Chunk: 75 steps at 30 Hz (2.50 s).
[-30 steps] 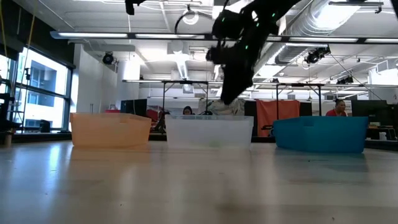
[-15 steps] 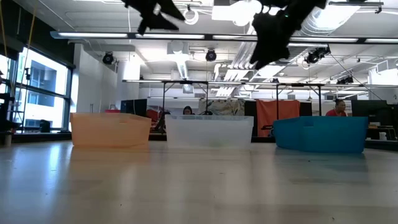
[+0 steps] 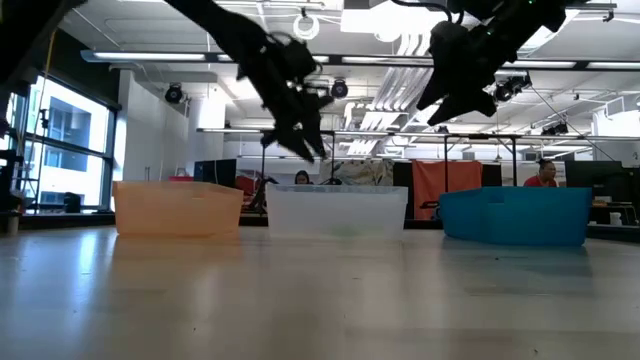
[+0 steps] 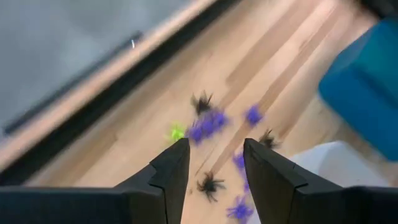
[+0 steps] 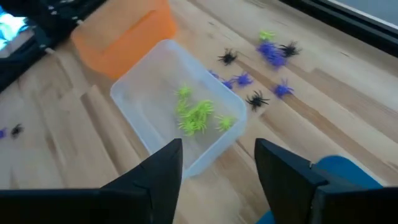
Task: Sort Halloween decoration
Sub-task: Put the green spider toy into the transparent bin
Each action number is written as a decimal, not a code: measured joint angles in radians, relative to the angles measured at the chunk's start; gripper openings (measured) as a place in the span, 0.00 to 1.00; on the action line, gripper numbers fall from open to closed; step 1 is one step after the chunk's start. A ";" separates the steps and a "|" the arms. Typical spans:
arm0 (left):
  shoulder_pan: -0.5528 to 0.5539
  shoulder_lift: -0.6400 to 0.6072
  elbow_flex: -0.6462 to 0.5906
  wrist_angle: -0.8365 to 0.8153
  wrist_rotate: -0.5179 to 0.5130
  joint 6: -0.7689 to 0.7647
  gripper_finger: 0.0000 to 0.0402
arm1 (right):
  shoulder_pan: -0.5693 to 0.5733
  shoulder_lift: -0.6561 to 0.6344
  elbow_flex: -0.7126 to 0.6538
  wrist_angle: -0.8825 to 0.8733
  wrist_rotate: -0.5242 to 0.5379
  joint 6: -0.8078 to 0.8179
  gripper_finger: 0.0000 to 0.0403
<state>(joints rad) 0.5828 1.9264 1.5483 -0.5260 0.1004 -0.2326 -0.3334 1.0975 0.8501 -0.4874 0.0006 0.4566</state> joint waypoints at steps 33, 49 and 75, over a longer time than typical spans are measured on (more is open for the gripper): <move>0.143 0.463 0.384 -0.227 0.340 0.084 0.00 | 0.054 0.005 0.000 0.005 0.154 0.250 0.00; 0.134 0.501 0.402 -0.294 0.339 0.116 0.00 | 0.054 0.005 0.000 0.004 0.191 0.251 0.00; 0.195 0.416 0.401 -0.587 0.120 0.152 0.00 | 0.053 0.005 0.000 0.006 0.208 0.121 0.00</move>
<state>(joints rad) 0.7782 2.3428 1.9489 -1.1127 0.2201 -0.0802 -0.2806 1.1023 0.8497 -0.4812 0.2089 0.5779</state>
